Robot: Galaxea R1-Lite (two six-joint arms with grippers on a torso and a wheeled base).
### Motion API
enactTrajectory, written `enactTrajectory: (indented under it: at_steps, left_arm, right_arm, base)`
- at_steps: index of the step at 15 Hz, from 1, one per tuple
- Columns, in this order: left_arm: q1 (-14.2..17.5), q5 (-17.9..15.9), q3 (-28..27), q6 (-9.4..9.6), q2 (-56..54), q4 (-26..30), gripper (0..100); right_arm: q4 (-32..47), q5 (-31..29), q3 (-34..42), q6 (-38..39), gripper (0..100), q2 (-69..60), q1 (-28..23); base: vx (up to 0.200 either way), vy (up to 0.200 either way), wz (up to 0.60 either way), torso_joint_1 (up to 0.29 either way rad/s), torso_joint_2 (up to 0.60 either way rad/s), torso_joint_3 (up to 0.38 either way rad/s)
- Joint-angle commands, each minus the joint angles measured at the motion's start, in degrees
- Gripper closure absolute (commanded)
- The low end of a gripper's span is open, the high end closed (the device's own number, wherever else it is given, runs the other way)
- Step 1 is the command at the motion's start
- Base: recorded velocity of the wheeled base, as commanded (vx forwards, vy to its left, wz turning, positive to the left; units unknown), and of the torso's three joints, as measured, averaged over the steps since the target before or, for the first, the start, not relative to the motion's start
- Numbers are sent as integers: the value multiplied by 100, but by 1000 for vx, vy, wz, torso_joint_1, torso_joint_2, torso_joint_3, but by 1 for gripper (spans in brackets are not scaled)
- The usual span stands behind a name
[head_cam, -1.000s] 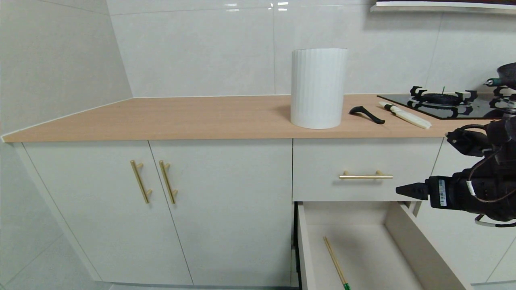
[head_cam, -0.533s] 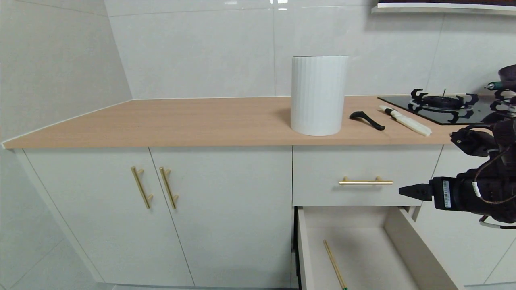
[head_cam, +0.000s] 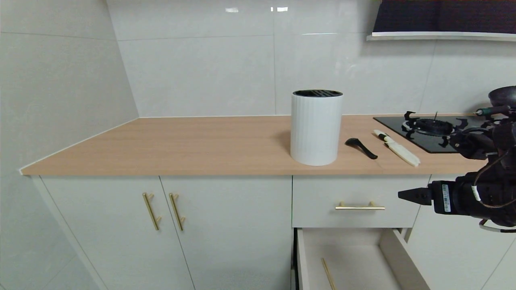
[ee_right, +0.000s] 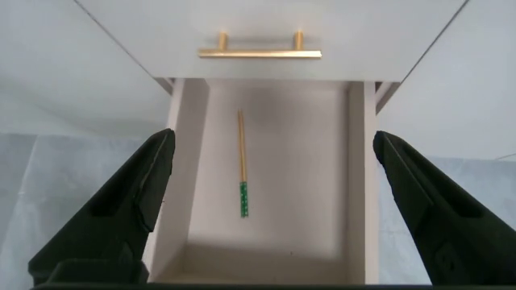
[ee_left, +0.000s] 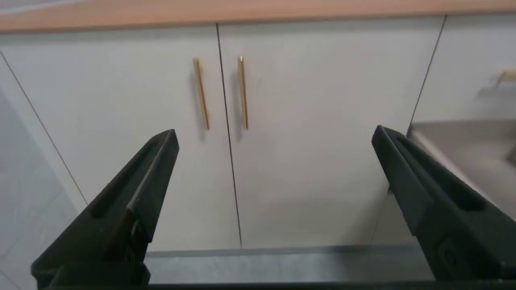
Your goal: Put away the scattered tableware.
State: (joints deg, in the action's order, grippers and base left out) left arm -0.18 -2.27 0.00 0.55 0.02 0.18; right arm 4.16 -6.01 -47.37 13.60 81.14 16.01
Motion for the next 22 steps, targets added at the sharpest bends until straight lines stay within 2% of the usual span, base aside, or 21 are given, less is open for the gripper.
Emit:
enactTrajectory:
  at_steps: [1,5,9,11,12,17,20,22]
  left_arm:
    - [1,-2,0,-2,-2,-1,0]
    - [1,-2,0,-2,-2,-1,0]
    - [1,-2,0,-2,-2,-1,0]
    - [1,-2,0,-2,-2,-1,0]
    - [1,-2,0,7,-2,-1,0]
    - [1,-2,0,-2,-2,-1,0]
    - [1,-2,0,-2,-2,-1,0]
    - [1,-2,0,7,-2,-1,0]
  right_arm:
    - [-3,3,9,2,0,33,8]
    - [-11,-5,26,-7,0,95,8]
    - [-372,-14,18,-165,0,473,-63]
    - [-1277,30,-176,-376,0,1194,-203]
    - [-1453,74,-290,-429,0,1387,-265]
    - [-1593,460,-2250,-1106,0,3022,-687]
    - [-1716,742,-2637,-1694,0,3734,-845]
    - [-2059,1032,-2725,-1782,0,4085,-915]
  base:
    - [0,0,0,193,-476,-281]
    - [0,0,0,182,-426,-250]
    - [0,0,0,27,-57,-39]
    - [0,0,0,0,0,0]
    - [0,0,0,0,0,0]
    - [0,0,0,0,0,0]
    - [0,0,0,0,0,0]
    - [0,0,0,0,0,0]
